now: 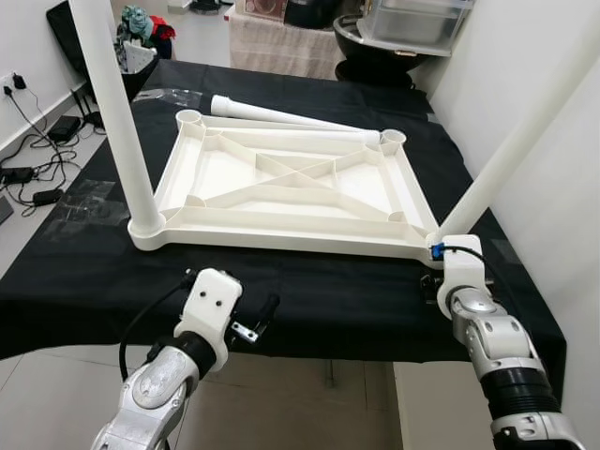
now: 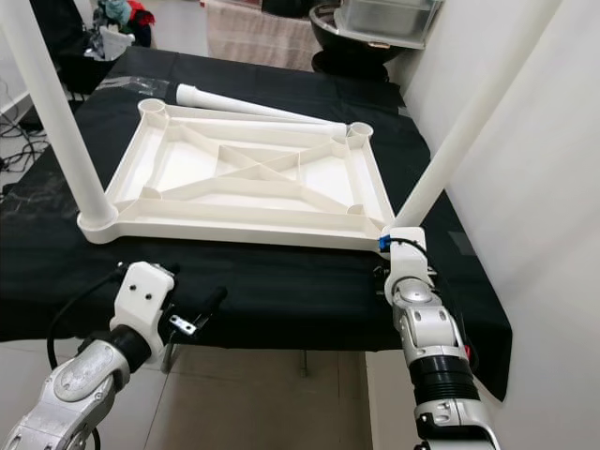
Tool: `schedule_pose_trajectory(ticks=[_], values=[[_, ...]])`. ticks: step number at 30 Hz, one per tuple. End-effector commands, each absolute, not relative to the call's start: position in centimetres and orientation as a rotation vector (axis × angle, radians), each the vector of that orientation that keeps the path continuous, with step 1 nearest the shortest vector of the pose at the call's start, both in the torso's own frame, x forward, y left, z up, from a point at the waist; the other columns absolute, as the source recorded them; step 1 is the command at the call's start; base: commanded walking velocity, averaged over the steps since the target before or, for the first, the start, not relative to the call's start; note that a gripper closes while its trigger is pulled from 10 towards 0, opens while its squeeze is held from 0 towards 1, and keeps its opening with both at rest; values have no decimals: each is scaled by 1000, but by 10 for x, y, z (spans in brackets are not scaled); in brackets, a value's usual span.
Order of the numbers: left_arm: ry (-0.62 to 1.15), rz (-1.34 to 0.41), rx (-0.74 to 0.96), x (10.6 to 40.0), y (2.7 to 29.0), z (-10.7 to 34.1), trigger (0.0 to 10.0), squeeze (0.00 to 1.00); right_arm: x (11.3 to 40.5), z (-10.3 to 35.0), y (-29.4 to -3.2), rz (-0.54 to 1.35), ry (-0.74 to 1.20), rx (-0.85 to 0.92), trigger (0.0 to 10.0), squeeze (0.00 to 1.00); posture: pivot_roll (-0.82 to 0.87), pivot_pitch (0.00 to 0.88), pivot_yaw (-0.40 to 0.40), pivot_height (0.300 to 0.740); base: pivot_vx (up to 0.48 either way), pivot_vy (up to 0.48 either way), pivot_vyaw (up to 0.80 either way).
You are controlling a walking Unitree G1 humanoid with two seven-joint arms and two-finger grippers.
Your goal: Building children table
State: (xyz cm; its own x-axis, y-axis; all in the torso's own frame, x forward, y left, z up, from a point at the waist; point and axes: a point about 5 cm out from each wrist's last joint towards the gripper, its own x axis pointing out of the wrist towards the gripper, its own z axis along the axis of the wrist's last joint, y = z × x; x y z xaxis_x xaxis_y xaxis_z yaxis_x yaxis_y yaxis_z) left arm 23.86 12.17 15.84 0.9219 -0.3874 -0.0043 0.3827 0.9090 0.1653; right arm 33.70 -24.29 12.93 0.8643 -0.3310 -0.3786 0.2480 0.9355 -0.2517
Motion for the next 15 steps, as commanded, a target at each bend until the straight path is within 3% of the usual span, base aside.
schedule_pose_trajectory(ticks=[1, 5, 10, 15], values=[[-14, -409, 166, 235, 119, 156, 10000, 0, 335, 118, -244, -341, 476, -141, 10000, 0, 78, 195, -117, 740, 0, 0, 0], [-16, -417, 165, 234, 116, 158, 10000, 0, 347, 119, -231, -340, 471, 22, 10000, 0, 89, 202, -122, 740, 0, 0, 0], [-14, -407, 171, 234, 119, 159, 10000, 0, 354, 123, -227, -351, 460, 97, 10000, 0, 90, 208, -120, 740, 0, 0, 0], [-16, -414, 169, 232, 118, 160, 10000, 0, 358, 128, -242, -479, 410, 90, 10000, 0, 92, 211, -119, 740, 0, 0, 0]])
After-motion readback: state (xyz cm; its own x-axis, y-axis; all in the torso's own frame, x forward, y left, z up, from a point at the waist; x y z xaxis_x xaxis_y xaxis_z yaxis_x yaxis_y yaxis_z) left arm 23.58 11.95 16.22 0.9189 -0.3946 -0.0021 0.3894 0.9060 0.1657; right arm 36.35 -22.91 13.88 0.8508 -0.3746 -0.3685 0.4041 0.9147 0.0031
